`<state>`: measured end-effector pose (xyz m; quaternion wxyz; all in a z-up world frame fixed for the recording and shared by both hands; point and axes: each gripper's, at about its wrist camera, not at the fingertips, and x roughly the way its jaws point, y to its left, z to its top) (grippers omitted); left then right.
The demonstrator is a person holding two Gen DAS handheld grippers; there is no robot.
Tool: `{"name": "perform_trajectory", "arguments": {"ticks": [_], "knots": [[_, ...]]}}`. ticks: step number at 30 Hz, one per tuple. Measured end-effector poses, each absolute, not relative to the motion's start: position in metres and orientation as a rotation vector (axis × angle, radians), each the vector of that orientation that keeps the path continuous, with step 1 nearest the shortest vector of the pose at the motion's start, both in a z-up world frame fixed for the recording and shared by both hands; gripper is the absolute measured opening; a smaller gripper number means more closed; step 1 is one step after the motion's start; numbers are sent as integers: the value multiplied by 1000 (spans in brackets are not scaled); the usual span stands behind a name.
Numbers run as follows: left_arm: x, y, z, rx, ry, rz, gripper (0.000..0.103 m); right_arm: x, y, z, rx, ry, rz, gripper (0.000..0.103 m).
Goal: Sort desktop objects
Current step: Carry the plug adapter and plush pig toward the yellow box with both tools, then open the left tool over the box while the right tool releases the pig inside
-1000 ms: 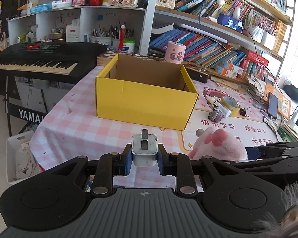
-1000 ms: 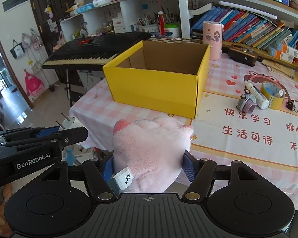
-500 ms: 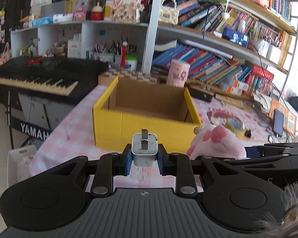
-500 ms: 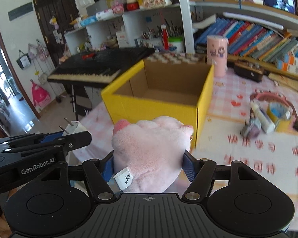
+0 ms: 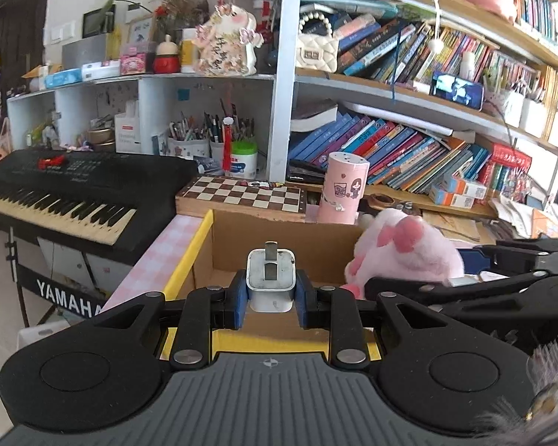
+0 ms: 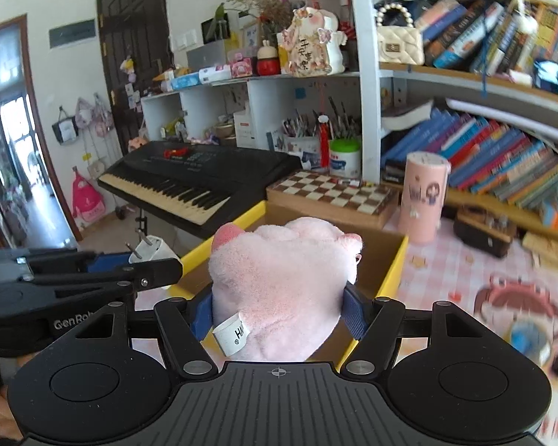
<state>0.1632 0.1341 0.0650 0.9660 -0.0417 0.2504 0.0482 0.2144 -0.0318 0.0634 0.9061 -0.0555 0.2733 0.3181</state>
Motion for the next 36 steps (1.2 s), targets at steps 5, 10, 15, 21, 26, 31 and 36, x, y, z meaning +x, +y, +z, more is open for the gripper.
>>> {"name": "perform_trajectory", "arguments": {"ticks": [5, 10, 15, 21, 26, 31, 36], "knots": [[213, 140, 46, -76, 573, 106, 23, 256, -17, 43, -214, 589, 659, 68], [253, 147, 16, -64, 674, 127, 24, 285, -1, 14, -338, 655, 706, 68], [281, 154, -11, -79, 781, 138, 24, 303, 18, -14, -493, 730, 765, 68], [305, 151, -30, -28, 864, 134, 24, 314, 36, -34, -665, 786, 827, 70], [317, 143, -38, 6, 906, 119, 24, 314, 42, -43, -801, 779, 827, 70], [323, 135, -44, 36, 942, 106, 24, 309, 45, -48, -883, 797, 875, 70], [323, 133, -45, 36, 944, 105, 24, 308, 44, -48, -891, 798, 888, 71]]}}
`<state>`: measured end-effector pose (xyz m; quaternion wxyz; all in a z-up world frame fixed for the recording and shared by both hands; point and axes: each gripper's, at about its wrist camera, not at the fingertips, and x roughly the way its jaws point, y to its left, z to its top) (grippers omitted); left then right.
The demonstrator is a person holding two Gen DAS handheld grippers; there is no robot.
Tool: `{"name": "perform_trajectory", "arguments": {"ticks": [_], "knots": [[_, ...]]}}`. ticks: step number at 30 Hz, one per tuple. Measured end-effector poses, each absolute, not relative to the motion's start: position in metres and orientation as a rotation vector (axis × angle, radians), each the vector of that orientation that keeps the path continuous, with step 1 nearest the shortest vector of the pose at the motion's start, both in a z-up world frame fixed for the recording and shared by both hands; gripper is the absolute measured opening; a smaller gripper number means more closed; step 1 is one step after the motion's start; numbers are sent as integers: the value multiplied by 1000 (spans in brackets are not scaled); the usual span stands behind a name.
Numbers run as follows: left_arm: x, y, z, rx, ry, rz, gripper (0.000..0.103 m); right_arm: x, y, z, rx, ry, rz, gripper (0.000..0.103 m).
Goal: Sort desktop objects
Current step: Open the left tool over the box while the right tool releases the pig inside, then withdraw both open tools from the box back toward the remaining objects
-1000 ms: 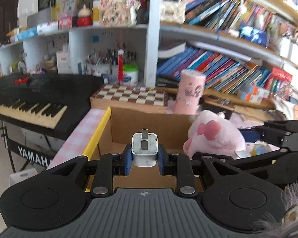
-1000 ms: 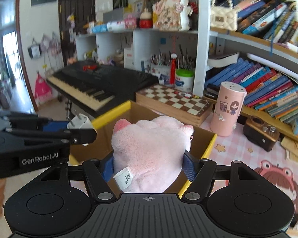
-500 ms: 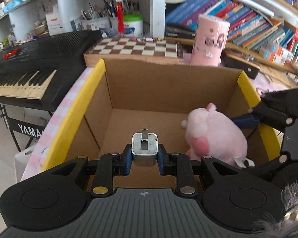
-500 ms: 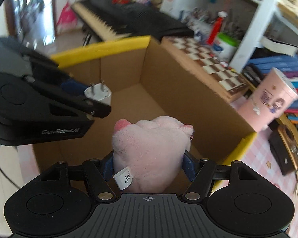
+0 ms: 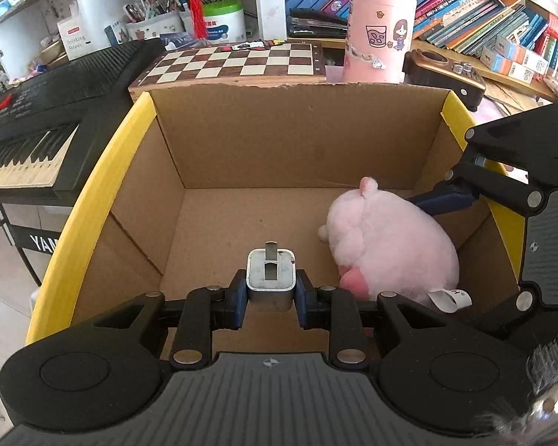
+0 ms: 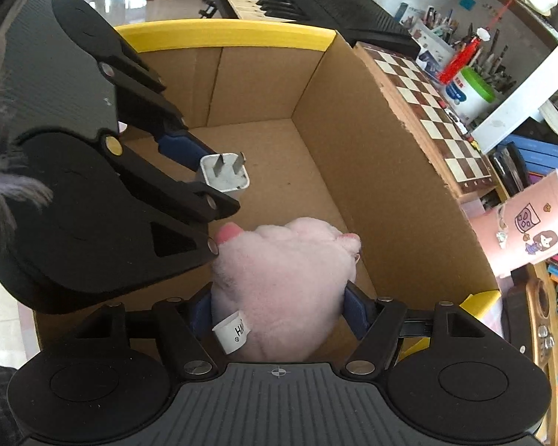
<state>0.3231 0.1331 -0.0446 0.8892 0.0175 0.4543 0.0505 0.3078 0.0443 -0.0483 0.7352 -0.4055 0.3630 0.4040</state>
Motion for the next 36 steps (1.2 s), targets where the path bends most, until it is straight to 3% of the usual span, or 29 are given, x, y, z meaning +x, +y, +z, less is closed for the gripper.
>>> {"name": "perform_trajectory", "arguments": {"ticks": [1, 3, 14, 24, 36], "knots": [[324, 132, -44, 37, 936, 104, 26, 309, 44, -48, -887, 794, 885, 73], [321, 131, -41, 45, 923, 107, 51, 311, 43, -46, -869, 772, 873, 73], [267, 132, 27, 33, 693, 133, 81, 285, 15, 13, -667, 612, 794, 77], [191, 124, 80, 2, 475, 172, 95, 233, -40, 71, -334, 436, 622, 78], [110, 128, 92, -44, 384, 205, 99, 168, -87, 94, -93, 354, 396, 78]]}}
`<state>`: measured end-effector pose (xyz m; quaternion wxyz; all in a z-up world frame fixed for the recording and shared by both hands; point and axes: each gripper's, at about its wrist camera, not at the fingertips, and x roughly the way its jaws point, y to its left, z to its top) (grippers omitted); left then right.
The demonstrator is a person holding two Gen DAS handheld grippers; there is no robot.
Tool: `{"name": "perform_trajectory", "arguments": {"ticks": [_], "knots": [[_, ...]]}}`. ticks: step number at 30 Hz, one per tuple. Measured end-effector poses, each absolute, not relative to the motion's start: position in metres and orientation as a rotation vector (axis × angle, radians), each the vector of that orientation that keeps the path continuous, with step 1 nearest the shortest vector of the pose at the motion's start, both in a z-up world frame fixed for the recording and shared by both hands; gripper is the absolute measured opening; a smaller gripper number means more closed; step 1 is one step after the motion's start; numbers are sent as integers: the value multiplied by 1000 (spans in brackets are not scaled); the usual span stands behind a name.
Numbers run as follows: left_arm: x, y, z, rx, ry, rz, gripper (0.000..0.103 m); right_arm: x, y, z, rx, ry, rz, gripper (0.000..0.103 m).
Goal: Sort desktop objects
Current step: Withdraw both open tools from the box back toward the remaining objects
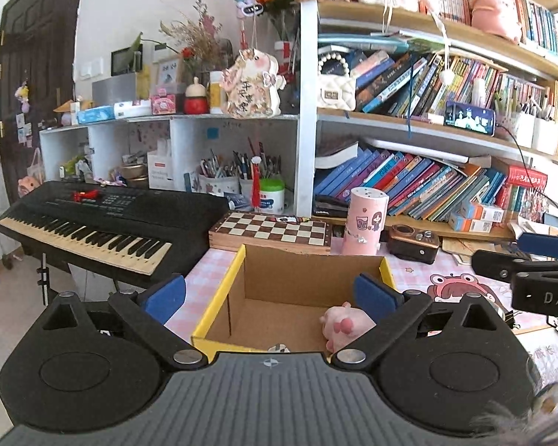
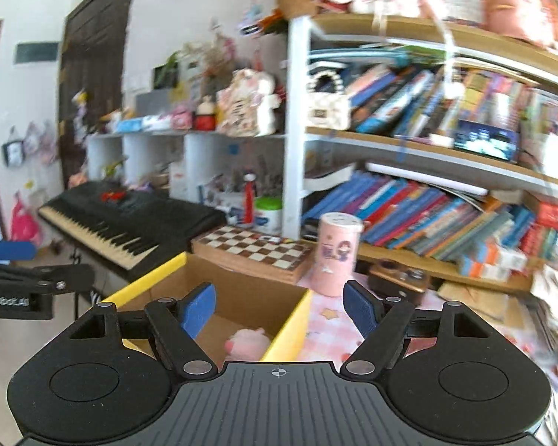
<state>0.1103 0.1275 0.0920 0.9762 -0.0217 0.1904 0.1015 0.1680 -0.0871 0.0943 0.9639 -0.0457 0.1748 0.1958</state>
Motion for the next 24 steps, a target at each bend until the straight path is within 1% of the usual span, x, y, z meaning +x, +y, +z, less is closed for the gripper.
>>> {"name": "perform_trajectory", "arguments": {"ticks": [11, 16, 24], "knots": [[52, 122, 75, -58, 371, 256, 103, 102, -108, 73, -9, 336, 202, 78], [32, 118, 63, -55, 395, 267, 103, 82, -110, 59, 27, 386, 170, 78], [10, 108, 48, -11, 418, 264, 103, 61, -107, 41, 5, 447, 174, 78]]}}
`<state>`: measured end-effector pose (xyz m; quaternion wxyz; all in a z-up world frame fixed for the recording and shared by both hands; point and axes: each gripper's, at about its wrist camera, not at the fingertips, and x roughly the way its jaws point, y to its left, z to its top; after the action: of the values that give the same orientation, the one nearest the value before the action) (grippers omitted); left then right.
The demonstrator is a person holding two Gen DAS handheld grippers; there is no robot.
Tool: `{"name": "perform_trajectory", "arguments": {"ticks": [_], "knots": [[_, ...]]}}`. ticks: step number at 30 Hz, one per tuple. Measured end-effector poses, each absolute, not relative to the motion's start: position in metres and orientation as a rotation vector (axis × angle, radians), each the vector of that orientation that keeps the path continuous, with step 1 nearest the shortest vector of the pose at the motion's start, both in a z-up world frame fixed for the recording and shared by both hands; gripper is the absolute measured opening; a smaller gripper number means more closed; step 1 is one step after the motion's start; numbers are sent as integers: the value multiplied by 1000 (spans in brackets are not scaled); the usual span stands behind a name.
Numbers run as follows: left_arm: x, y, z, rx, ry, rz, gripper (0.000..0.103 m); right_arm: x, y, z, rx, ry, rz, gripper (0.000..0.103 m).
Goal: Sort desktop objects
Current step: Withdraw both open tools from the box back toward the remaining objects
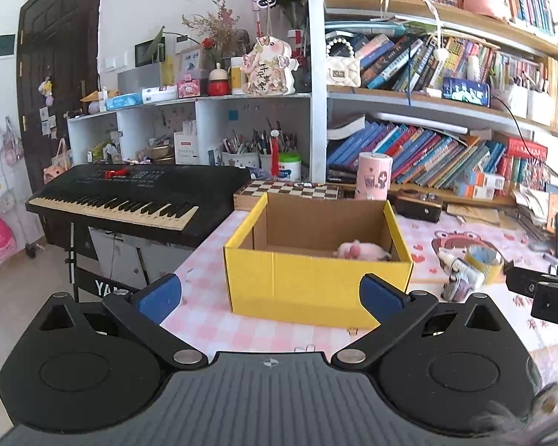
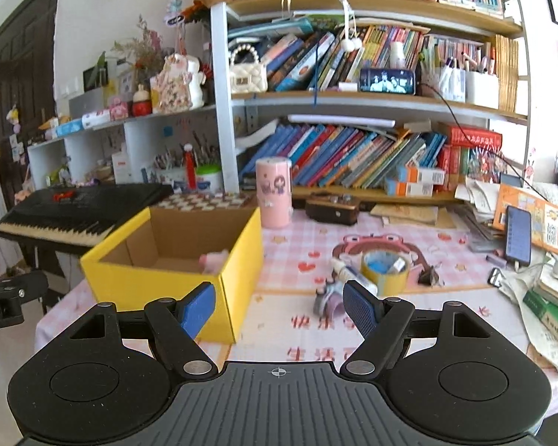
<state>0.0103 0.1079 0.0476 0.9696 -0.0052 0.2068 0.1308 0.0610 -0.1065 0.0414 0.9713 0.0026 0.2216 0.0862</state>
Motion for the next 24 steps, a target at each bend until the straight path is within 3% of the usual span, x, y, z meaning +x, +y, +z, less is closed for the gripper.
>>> {"name": "perform_trajectory", "arguments": {"ticks": [24], "knots": [[-22, 87, 11, -12, 596, 159, 103, 16, -94, 9, -64, 611, 213, 83]]}}
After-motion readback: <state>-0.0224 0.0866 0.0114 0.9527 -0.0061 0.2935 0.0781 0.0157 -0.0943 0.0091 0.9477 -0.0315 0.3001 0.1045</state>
